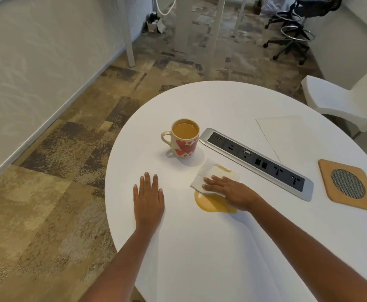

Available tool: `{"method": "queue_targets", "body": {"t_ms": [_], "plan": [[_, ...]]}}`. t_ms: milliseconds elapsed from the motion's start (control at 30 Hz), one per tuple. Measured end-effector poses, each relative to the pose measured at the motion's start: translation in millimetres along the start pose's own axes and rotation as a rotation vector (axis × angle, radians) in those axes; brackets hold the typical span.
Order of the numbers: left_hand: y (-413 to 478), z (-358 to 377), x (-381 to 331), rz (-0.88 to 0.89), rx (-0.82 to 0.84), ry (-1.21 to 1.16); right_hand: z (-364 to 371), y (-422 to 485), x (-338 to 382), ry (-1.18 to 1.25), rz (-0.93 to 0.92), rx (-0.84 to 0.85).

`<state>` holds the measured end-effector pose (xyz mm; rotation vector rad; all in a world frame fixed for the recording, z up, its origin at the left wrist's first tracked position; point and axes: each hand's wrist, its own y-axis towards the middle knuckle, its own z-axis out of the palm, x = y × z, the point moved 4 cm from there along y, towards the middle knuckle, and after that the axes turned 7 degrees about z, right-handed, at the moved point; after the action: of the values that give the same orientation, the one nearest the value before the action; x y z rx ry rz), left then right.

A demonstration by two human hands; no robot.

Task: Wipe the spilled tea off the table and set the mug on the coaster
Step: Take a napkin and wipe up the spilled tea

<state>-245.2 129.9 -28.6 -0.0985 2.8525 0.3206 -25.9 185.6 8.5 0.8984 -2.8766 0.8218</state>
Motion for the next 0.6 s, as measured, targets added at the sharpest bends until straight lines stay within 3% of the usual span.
{"method": "queue_targets", "body": {"t_ms": [267,433,600], "plan": [[-13,5,-12,-0.039,0.03,-0.064,31,-37,0,0.556,0.434,-0.333],[-25,4,-19,-0.044,0.031,-0.064,49,-32,37,0.561,0.619,-0.362],[-37,3,-23,-0.093,0.024,-0.084,41,-9,75,0.739,0.738,-0.383]]}}
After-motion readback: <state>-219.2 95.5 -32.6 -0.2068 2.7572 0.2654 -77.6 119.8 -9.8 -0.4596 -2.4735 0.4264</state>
